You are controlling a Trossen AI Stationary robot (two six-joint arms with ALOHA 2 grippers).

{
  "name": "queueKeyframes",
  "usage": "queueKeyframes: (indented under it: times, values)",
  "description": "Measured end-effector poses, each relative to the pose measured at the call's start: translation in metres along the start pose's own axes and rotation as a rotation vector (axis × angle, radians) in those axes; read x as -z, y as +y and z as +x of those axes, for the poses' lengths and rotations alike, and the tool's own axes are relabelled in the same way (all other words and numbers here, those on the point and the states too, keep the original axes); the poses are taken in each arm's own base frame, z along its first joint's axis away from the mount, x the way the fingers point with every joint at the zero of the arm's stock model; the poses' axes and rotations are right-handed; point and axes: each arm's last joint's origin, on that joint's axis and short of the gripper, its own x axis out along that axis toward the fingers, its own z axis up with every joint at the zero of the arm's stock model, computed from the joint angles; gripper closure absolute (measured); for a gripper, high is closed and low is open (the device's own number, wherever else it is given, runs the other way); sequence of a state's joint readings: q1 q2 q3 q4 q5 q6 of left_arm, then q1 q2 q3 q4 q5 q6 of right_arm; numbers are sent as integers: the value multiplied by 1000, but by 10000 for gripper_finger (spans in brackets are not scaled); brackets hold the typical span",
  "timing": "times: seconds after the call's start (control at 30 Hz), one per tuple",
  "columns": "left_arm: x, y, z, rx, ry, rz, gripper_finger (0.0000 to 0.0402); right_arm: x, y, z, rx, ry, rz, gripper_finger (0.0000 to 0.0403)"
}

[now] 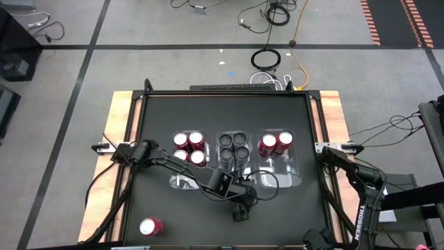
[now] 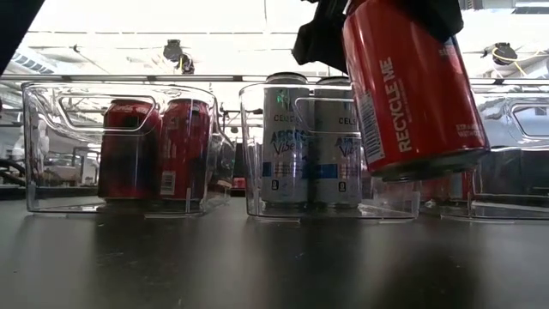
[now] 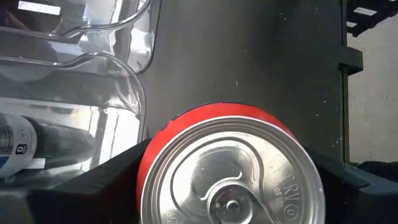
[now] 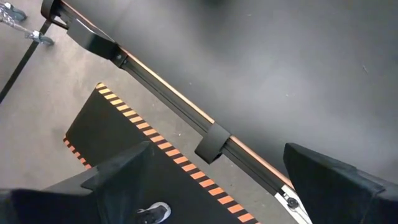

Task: Sort soda cans
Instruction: Move the right orange soda can to the center

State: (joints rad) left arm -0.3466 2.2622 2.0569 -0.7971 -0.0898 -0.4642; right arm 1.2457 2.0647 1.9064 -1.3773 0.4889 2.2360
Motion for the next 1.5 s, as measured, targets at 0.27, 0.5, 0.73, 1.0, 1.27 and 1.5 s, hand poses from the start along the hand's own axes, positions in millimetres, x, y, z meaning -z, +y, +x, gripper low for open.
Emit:
queueKeyframes:
  times: [0.27,0.5,0.73,1.0,1.27,1.5]
  values:
    - [0,1,1,-1,-3,4,74,3,-3,-2,0,1,-14,48]
    - [-1,9,5,34,47,-13,75,2,-5,-3,14,-10,-33,48]
    - [-1,11,6,9,42,-12,74,2,-5,-3,17,-13,-47,48]
    - [1,4,7,31,37,-17,74,3,-7,-4,18,-13,-56,48]
    - [5,-14,5,-1,-1,52,74,3,-8,-4,24,-18,-62,48]
    - [4,-14,1,-8,-3,69,74,2,-9,-4,39,-28,-72,48]
